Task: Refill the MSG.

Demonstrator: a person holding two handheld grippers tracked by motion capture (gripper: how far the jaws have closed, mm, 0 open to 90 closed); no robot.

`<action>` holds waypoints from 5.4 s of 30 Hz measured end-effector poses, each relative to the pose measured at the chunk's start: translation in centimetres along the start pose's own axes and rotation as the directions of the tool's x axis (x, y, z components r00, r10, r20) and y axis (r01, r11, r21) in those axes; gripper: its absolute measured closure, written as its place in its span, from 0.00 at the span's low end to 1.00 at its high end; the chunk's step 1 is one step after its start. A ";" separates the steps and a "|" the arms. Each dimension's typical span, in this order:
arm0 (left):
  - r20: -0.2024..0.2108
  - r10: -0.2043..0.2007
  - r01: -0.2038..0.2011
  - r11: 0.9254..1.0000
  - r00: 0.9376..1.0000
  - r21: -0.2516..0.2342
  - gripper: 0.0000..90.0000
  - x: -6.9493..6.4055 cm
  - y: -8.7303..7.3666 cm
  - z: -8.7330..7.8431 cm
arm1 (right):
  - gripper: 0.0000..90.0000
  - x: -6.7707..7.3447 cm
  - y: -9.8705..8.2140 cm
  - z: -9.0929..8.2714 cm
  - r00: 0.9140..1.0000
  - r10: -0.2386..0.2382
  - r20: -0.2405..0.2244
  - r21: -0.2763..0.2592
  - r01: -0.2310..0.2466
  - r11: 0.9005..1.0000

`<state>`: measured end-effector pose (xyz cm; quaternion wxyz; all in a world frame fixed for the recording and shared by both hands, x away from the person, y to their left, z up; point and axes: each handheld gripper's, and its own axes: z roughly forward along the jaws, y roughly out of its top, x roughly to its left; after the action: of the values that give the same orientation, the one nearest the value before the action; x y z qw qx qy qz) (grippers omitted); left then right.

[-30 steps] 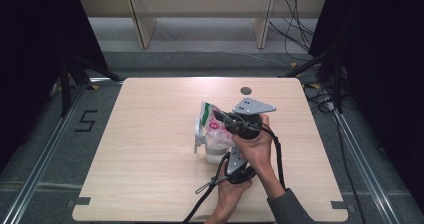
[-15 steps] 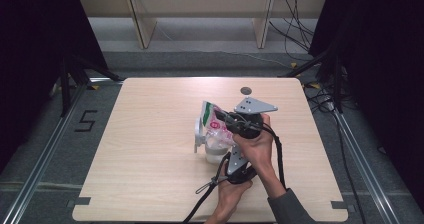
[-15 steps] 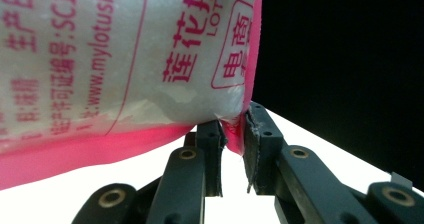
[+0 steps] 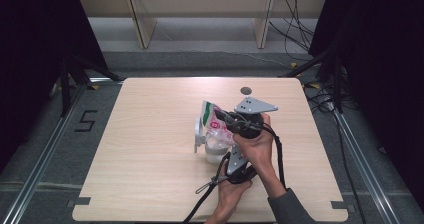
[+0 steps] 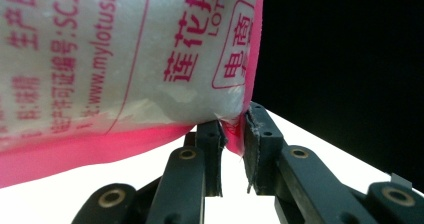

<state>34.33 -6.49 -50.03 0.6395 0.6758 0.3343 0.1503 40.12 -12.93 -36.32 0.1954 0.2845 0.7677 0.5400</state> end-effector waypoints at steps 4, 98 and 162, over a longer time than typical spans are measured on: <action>-0.001 -0.002 0.002 1.000 1.000 -0.001 0.87 0.0 0.0 0.0 | 1.00 0.1 0.0 0.1 1.000 0.000 0.007 -0.012 0.000 1.000; 0.014 -0.002 0.002 1.000 1.000 -0.029 0.87 0.4 0.4 0.3 | 0.99 0.7 0.4 0.5 0.999 -0.031 0.014 -0.007 0.032 0.999; 0.019 0.045 -0.045 0.999 0.999 0.021 0.87 0.7 0.5 0.0 | 0.99 0.4 0.4 0.8 1.000 -0.011 -0.004 0.000 0.011 1.000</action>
<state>34.95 -6.02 -49.74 0.6319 0.6913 0.3145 0.1548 40.41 -12.02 -36.25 0.1967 0.2792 0.7696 0.5395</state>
